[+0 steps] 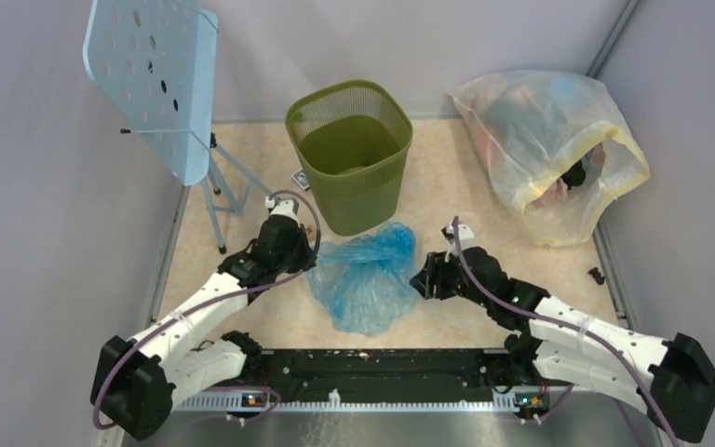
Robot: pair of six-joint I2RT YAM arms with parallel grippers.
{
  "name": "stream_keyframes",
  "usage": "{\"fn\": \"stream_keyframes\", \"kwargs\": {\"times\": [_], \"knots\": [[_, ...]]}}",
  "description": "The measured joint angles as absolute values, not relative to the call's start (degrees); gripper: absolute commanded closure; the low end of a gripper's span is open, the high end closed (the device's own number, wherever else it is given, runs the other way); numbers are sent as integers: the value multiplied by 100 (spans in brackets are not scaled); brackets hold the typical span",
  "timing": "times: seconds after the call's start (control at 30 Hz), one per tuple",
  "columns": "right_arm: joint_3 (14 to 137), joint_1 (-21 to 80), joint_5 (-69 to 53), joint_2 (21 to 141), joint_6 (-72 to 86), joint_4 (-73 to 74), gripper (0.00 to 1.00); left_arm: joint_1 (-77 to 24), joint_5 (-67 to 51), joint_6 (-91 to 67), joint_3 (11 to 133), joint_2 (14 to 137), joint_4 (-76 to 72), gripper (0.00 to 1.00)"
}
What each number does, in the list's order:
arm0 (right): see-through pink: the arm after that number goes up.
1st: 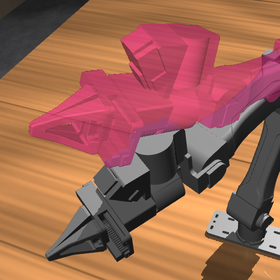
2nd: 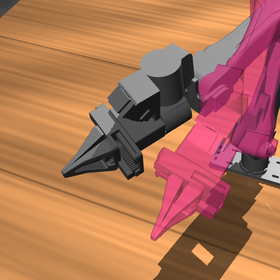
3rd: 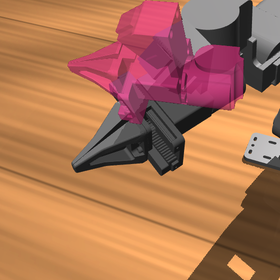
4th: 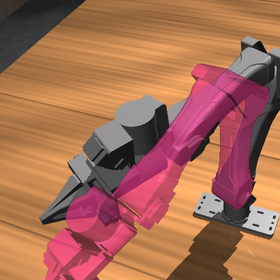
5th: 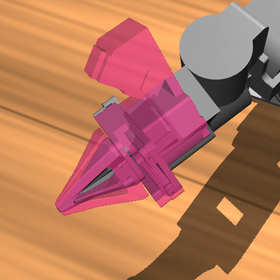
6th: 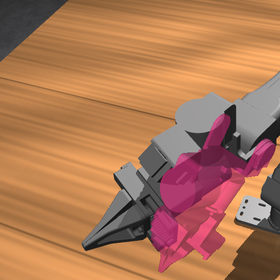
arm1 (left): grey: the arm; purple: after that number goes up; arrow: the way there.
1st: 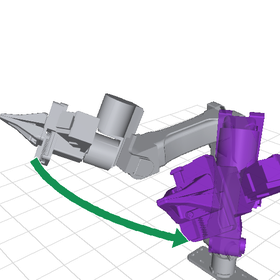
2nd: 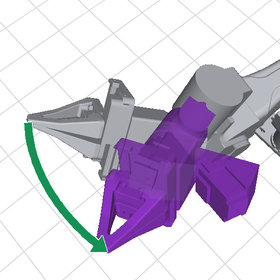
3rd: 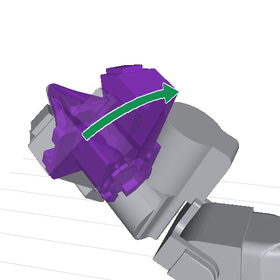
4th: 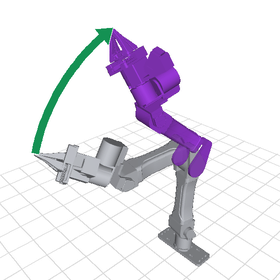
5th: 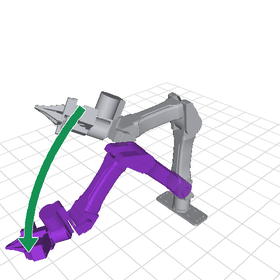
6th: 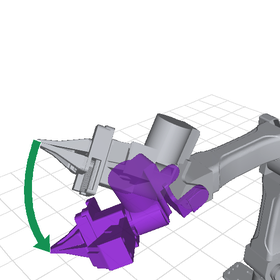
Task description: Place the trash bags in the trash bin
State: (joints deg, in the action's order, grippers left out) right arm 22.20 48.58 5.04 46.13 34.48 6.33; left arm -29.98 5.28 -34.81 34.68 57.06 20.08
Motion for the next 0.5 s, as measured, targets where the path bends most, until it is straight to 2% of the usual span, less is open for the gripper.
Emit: {"fn": "stream_keyframes", "kwargs": {"times": [0.1,0.13,0.23,0.33,0.5], "knots": [[2287,4858,320,4982,3380,480,53,-2985,493,-3481,3452,5706,1968,100],[2307,4858,270,5111,3356,410,57,-2976,486,-3481,3441,5706,1955,100],[2381,4858,40,5441,3267,200,81,-2971,401,-3481,3400,5706,1920,100],[2488,4858,-202,5723,3179,40,100,-2967,362,-3481,3369,5699,1887,100],[2904,4858,-320,5806,3028,180,100,-2967,386,-3428,3400,5577,1946,100]]}}
